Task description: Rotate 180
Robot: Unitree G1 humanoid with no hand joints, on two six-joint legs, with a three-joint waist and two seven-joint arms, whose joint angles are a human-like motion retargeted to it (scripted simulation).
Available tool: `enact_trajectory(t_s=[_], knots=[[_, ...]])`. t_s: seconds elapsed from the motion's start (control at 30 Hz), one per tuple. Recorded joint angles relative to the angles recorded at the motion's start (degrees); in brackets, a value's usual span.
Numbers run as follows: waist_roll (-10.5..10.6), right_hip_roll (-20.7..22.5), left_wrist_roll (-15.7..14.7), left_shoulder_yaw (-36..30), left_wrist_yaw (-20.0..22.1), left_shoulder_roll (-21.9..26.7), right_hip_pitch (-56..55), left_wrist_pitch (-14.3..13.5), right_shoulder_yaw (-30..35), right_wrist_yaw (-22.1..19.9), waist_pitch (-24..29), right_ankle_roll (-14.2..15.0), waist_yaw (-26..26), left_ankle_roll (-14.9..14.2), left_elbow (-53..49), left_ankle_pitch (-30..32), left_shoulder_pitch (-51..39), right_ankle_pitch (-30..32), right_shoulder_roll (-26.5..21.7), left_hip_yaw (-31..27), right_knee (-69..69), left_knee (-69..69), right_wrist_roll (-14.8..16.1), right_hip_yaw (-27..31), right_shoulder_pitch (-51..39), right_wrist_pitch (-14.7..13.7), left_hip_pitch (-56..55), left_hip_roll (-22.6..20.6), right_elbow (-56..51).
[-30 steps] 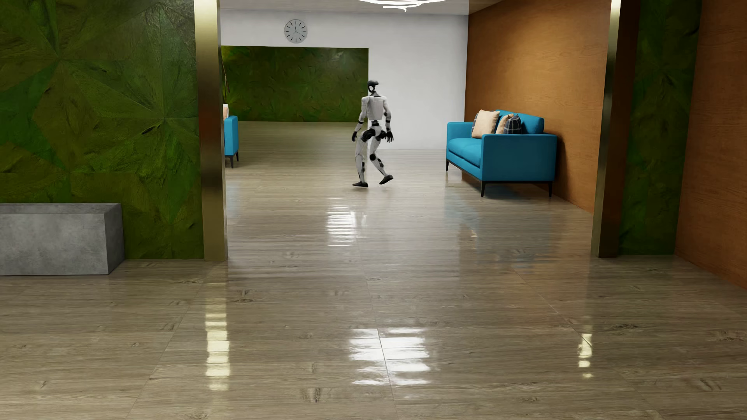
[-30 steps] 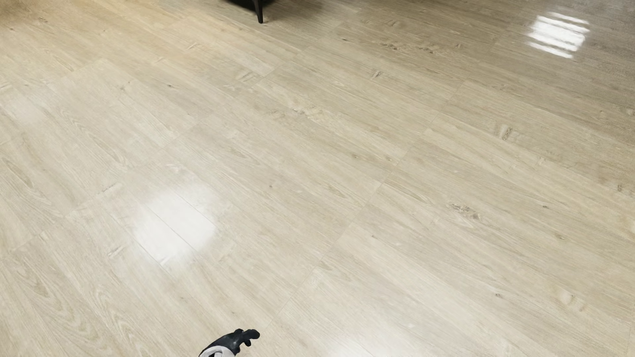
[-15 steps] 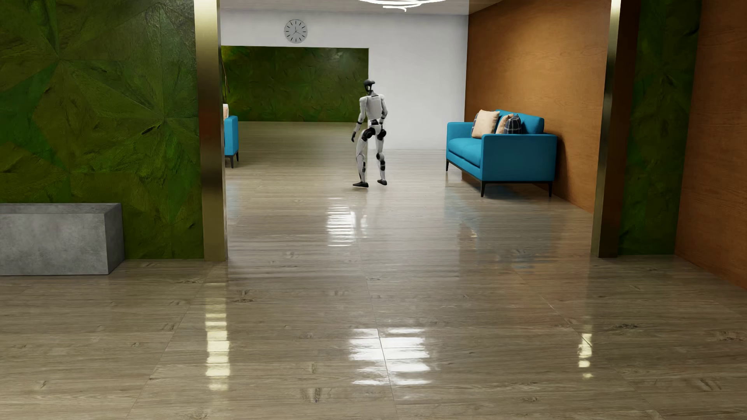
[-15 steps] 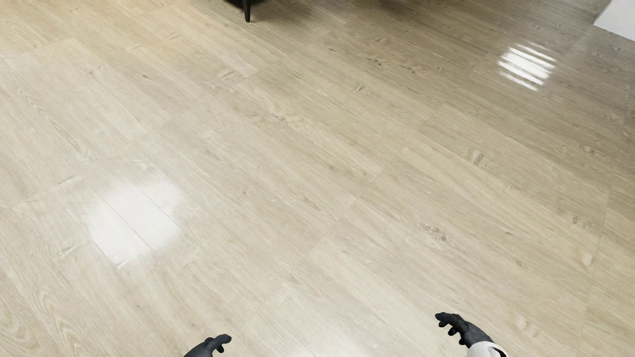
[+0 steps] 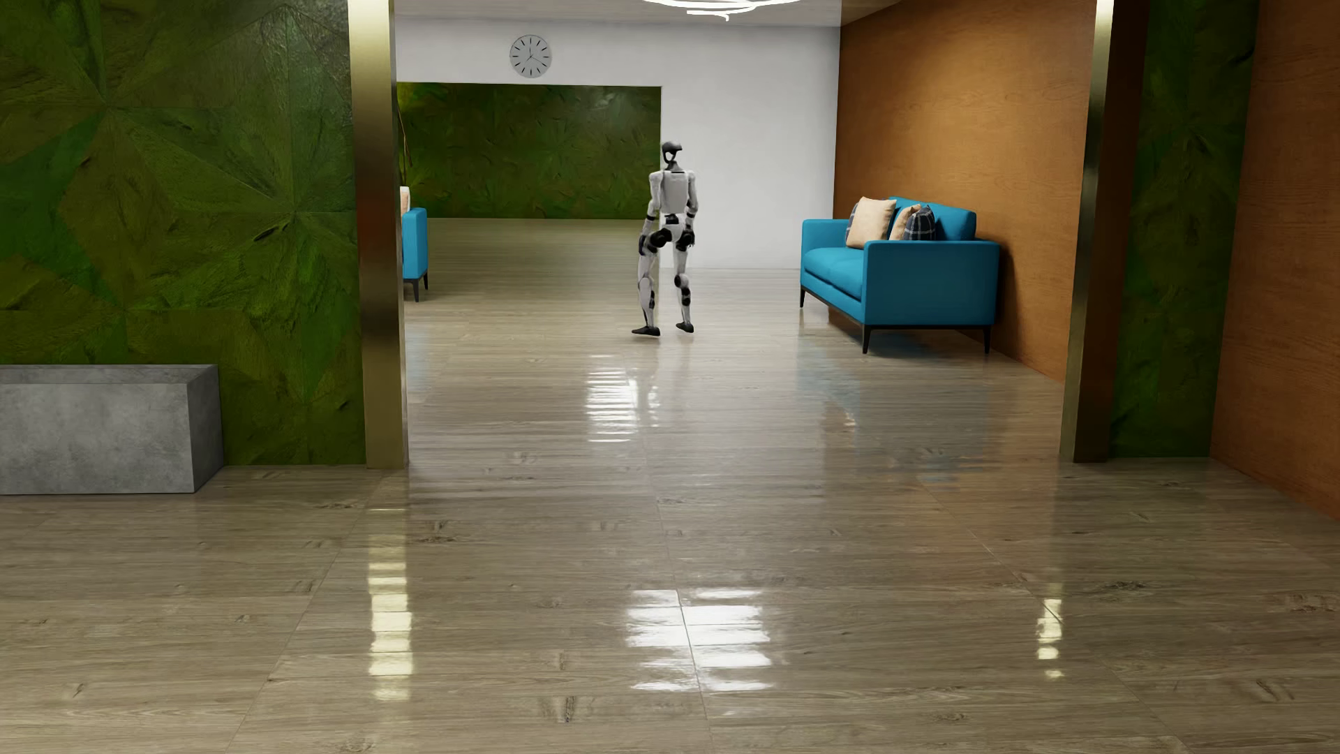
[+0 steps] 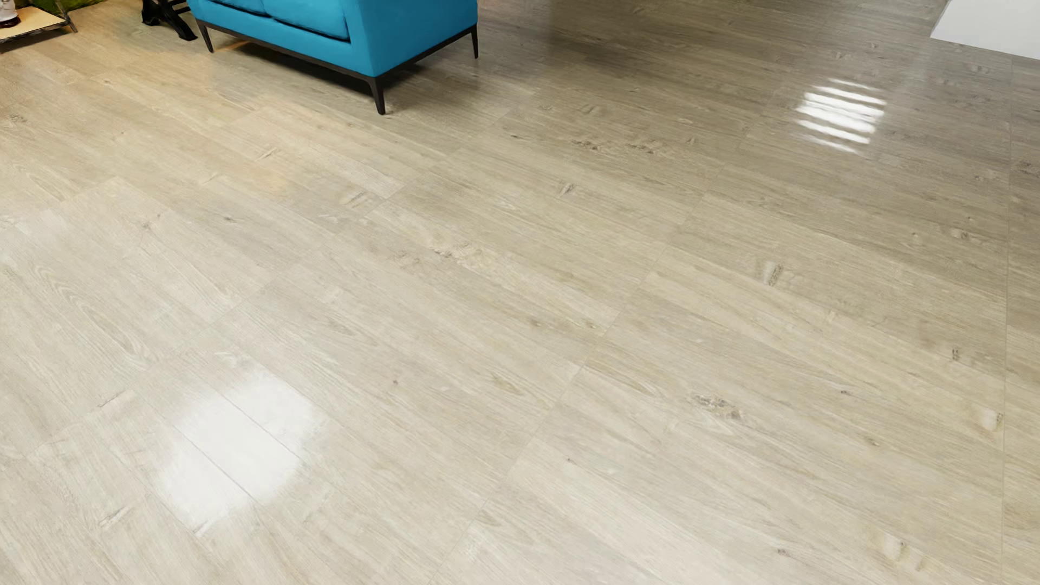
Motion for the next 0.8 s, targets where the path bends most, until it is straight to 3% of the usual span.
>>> enact_trajectory(t_s=[0.07,0.13,0.27,0.4,0.57,0.63,0.7,0.8], knots=[[0.5,-0.6,3.7,-4.1,0.4,2.4,0.7,-1.1,-1.5,-0.3,-0.2,0.0,-0.7,-0.1,-0.9,0.4,-4.2,-0.6,1.8,-0.8,0.4,-0.8,0.7,-0.9,1.9,2.3,0.5,-0.7,2.6],[0.8,-1.2,5.6,-8.0,0.6,4.2,1.0,-2.6,-2.4,0.6,-0.3,-0.1,-1.2,0.0,-2.0,0.6,-8.8,-1.0,2.2,-1.9,0.8,-1.2,0.5,-2.0,4.4,2.9,0.4,-1.4,5.0],[1.1,-1.9,4.6,-11.4,2.5,4.7,0.9,-4.6,-3.0,2.2,-0.2,-0.2,-1.9,0.2,-5.9,0.9,-14.6,-1.1,2.8,-3.2,0.7,-1.8,-1.0,-3.3,6.2,3.5,-0.3,-2.2,7.1],[1.3,-1.6,1.9,-12.5,3.8,2.4,-0.3,-5.9,-3.7,1.5,0.0,-0.2,-2.2,0.2,-9.0,1.0,-14.7,-0.6,2.5,-3.0,0.2,-2.1,-1.6,-3.2,4.7,1.9,-1.3,-2.1,4.8],[1.5,-0.4,0.6,-13.9,0.9,0.3,-2.2,-3.9,-3.0,-0.7,0.5,-0.4,-2.2,0.1,-4.9,1.0,-11.5,0.2,1.5,-2.2,-0.5,-1.7,-1.1,-2.4,0.8,-0.9,-3.1,-0.8,-0.6],[1.6,0.1,0.5,-14.4,-0.7,0.6,-3.1,-2.1,-1.9,-1.0,0.7,-0.6,-2.0,-0.1,-2.1,1.1,-9.9,0.4,1.2,-1.9,-0.6,-1.7,-1.1,-2.1,-1.3,-1.0,-3.7,-0.4,-2.2],[1.6,0.6,-0.1,-14.4,-1.8,1.5,-4.0,-1.0,-1.4,-1.5,0.9,-0.8,-1.8,-0.4,1.0,1.3,-8.5,0.6,0.5,-1.6,-0.7,-1.9,-0.7,-1.8,-1.5,-2.8,-4.2,0.1,-3.7],[1.6,1.6,-0.8,-13.0,-1.0,3.2,-5.1,-0.1,-0.7,-2.0,1.1,-1.4,-1.4,-1.1,1.8,1.8,-5.6,0.5,0.6,-1.7,-0.6,-2.0,-0.4,-1.9,-2.6,-4.0,-5.2,1.1,-4.2]])
